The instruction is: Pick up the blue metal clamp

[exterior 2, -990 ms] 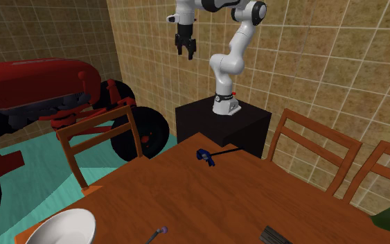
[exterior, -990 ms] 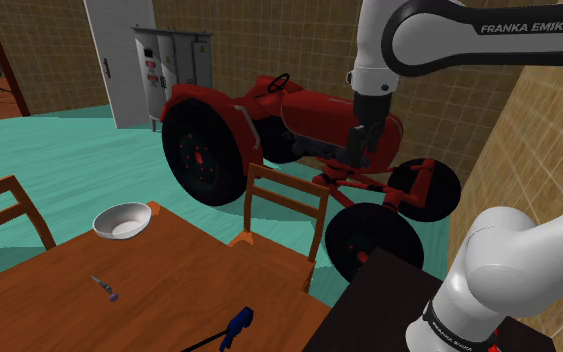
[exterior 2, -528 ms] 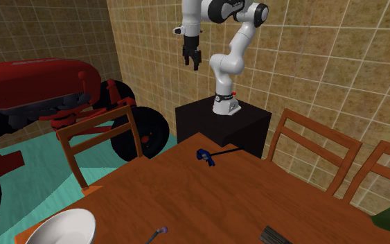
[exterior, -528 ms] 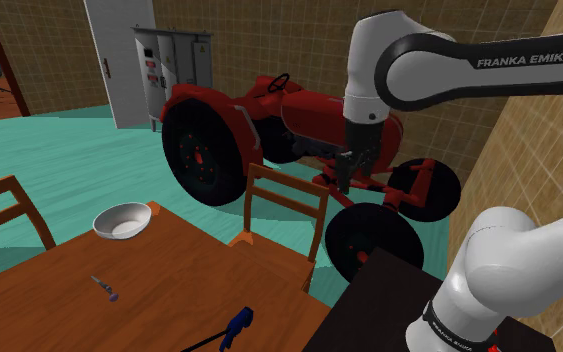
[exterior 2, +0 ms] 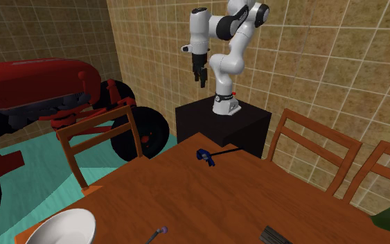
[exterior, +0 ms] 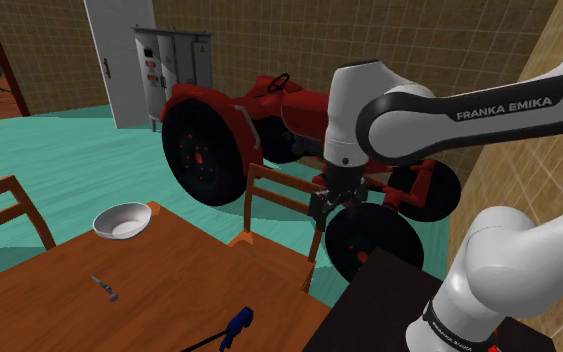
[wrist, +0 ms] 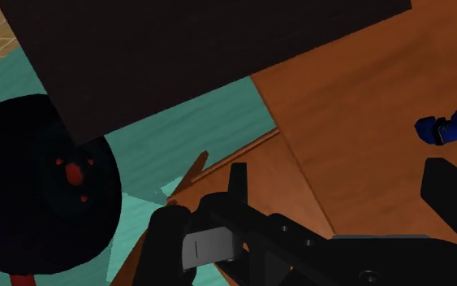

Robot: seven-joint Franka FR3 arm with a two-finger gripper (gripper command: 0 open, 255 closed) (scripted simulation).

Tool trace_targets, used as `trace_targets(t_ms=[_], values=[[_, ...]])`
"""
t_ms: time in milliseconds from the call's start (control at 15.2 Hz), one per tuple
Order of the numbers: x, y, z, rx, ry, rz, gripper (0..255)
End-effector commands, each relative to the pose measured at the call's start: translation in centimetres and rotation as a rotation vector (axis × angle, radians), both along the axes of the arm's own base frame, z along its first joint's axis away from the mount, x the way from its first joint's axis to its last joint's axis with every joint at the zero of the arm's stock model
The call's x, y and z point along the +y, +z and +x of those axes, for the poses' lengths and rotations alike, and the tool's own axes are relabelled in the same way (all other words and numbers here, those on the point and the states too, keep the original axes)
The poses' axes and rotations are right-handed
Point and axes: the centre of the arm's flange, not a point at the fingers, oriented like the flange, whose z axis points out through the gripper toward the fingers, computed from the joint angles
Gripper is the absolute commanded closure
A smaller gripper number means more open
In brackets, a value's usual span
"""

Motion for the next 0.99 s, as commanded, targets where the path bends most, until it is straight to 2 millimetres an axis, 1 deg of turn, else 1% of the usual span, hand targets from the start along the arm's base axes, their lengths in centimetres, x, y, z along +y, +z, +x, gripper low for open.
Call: trace_targets(t_ms=[0,462,924], values=[[1.7,-2.2,0.0,-0.005,-0.062,0.011,0],[7.4,-8.6,1.4,-0.02,-0.261,0.047,0],[12.9,-14.9,4.0,-0.036,-0.46,0.083,0]])
